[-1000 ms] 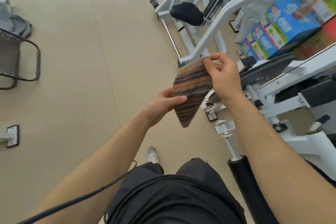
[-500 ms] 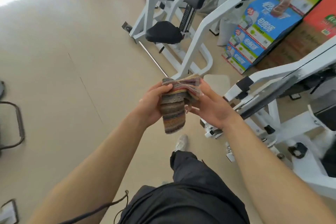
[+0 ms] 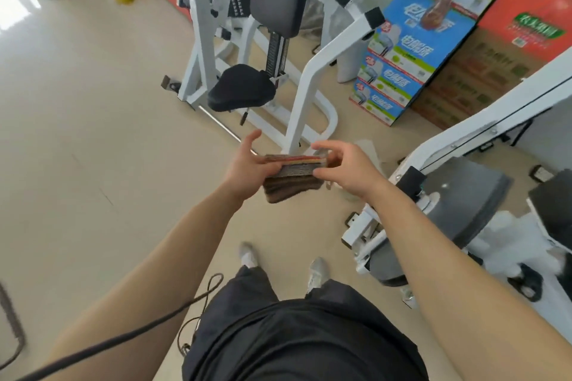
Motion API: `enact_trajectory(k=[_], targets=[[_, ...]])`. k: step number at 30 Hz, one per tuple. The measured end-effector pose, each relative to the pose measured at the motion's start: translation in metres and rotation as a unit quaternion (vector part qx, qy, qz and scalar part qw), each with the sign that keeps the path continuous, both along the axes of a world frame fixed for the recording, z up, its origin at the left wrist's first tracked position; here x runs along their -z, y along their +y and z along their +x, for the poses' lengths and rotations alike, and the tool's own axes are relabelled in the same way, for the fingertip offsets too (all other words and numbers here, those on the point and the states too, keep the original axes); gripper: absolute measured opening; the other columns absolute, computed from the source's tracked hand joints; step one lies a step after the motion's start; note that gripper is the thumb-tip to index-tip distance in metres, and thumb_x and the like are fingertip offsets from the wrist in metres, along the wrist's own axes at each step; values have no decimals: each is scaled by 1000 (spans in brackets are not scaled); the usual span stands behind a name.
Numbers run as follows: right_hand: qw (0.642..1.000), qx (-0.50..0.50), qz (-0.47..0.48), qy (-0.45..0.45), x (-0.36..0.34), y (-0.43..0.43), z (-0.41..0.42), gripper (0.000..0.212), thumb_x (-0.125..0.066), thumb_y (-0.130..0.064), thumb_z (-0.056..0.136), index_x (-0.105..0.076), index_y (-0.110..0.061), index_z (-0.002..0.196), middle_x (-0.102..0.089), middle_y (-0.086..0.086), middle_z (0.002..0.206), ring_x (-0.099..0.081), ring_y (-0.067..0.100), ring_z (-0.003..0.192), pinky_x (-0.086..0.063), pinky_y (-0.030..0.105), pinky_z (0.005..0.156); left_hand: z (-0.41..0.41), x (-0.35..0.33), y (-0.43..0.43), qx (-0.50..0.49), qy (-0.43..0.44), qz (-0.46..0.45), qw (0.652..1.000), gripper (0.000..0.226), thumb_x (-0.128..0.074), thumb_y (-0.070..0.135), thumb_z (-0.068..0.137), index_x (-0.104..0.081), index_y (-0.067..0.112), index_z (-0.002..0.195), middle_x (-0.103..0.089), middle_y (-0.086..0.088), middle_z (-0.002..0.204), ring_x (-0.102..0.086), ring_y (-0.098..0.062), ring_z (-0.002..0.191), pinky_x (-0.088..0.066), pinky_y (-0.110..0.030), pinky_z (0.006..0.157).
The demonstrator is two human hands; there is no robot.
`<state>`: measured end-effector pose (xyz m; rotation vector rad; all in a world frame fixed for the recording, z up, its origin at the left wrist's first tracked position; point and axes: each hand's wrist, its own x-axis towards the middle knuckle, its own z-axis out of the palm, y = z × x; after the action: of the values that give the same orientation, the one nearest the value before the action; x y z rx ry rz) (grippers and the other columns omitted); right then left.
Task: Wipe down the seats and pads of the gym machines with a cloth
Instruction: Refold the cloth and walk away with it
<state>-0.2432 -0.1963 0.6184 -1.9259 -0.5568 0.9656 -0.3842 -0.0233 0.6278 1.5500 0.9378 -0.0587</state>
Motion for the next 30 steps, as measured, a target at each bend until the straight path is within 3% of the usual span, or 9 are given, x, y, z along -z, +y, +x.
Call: enact_trajectory(k=[3, 6, 9, 12, 15, 17, 20, 25, 30], targets=[[993, -29, -81, -75, 8, 23, 17, 51, -79, -23, 66, -72, -26, 116, -75, -7, 98, -71, 11, 91, -58, 39, 87, 30, 10, 24, 165, 18, 124, 978, 60, -78, 12, 78, -56, 26, 133, -68, 3, 111, -66, -12, 100, -54, -30, 92], [976, -20, -151, -154, 12, 41, 27, 36, -82, -24, 66, -73, -27, 101, -71, -7, 86, -67, 15, 82, -55, 33, 74, 61, 19, 43, 303, 49, 245, 920, 57, -82, 23, 67, -63, 28, 121, -67, 6, 107, -64, -13, 97, -54, -30, 90], [965, 12, -188, -181, 17, 55, 30, 12, -78, -30, 71, -72, -29, 81, -60, -8, 72, -59, 18, 75, -43, 31, 62, 84, 19, 61, 384, 34, 315, 867, 38, -78, 31, 72, -69, 26, 108, -61, 3, 97, -61, -17, 87, -52, -30, 78], [967, 82, -176, -166, 21, 65, 40, 13, -79, -29, 68, -71, -24, 76, -52, -5, 85, -52, 15, 80, -44, 33, 68, 115, 11, 88, 441, 25, 340, 830, 21, -75, 35, 75, -72, 21, 91, -56, 3, 87, -62, -21, 75, -49, -31, 63], [972, 230, -23, 43, 23, 62, 46, 25, -73, -25, 71, -70, -7, 87, -64, 6, 94, -61, 19, 91, -48, 36, 85, 146, 16, 111, 446, 10, 117, 887, 25, -81, 32, 71, -74, 16, 89, -69, -8, 97, -68, -26, 90, -54, -37, 81], [921, 322, 87, 200, 21, 58, 49, 24, -68, -24, 78, -68, -6, 94, -67, 10, 90, -64, 22, 88, -51, 38, 83, 162, 19, 115, 379, 13, -99, 920, 39, -79, 29, 78, -72, 4, 107, -71, -18, 112, -67, -30, 103, -49, -40, 100], [856, 380, 165, 309, 21, 53, 57, 30, -53, -16, 97, -64, 1, 118, -68, 14, 101, -68, 24, 92, -57, 38, 80, 181, 22, 97, 266, 50, -272, 923, 42, -65, 28, 91, -62, 0, 121, -69, -21, 118, -69, -32, 103, -56, -43, 94], [778, 460, 213, 371, 50, 43, 76, 46, -63, -21, 90, -58, -2, 132, -65, 23, 127, -64, 37, 117, -47, 54, 105, 203, 43, 64, 189, 57, -342, 919, 29, -56, 22, 97, -62, 11, 123, -68, -19, 118, -66, -35, 107, -52, -52, 97], [776, 511, 135, 346, 98, 31, 101, 44, -65, 3, 85, -59, -5, 127, -70, 20, 117, -70, 35, 105, -57, 51, 89, 234, 84, 46, 196, 86, -237, 948, 37, -55, -4, 94, -58, 10, 128, -66, -24, 118, -65, -38, 107, -51, -57, 98]])
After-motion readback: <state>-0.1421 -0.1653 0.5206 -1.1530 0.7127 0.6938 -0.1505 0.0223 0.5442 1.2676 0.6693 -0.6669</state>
